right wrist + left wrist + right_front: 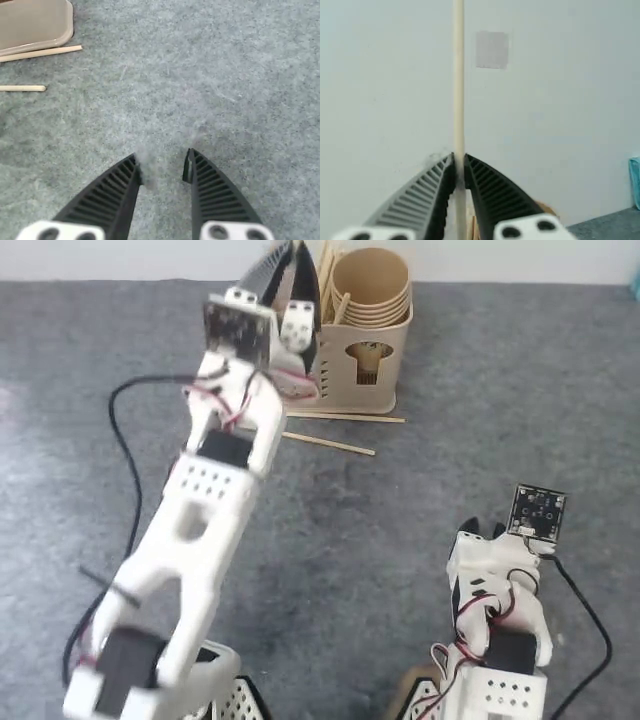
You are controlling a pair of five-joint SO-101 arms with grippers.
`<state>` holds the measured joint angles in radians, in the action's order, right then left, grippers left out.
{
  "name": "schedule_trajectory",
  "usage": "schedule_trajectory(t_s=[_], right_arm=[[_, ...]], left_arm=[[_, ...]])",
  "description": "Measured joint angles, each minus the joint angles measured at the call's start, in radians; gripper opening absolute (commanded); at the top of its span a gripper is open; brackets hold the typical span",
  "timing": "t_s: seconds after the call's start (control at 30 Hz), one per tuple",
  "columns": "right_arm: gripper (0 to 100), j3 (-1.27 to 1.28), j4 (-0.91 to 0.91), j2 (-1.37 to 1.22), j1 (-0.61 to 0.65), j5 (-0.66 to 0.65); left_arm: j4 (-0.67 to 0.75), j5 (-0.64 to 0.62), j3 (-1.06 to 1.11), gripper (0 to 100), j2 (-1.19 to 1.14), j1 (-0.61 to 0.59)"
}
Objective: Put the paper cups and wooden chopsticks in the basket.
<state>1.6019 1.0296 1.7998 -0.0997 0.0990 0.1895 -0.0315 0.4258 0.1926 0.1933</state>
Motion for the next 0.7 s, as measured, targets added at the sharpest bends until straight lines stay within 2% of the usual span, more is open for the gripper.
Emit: schedule_trajectory(t_s=[0.2, 0.43, 0.63, 0.7], right_arm=[[11.7, 0.000, 0.000, 0.000, 0.000, 0.000], [11.7, 0.000, 0.000, 0.000, 0.000, 0.000], [11.7, 0.000, 0.000, 0.000, 0.000, 0.000], [11.7, 0.000, 0.000, 0.000, 0.000, 0.000]], left_arm=[[0.000, 0.000, -0.226, 1, -0.267, -0.058], [0.000, 0.000, -0.253, 3, -0.396, -0.074], [-0.005, 0.000, -0.253, 27, -0.399, -0.074], [-0.057, 0.000, -0.261, 31, -0.399, -0.075]])
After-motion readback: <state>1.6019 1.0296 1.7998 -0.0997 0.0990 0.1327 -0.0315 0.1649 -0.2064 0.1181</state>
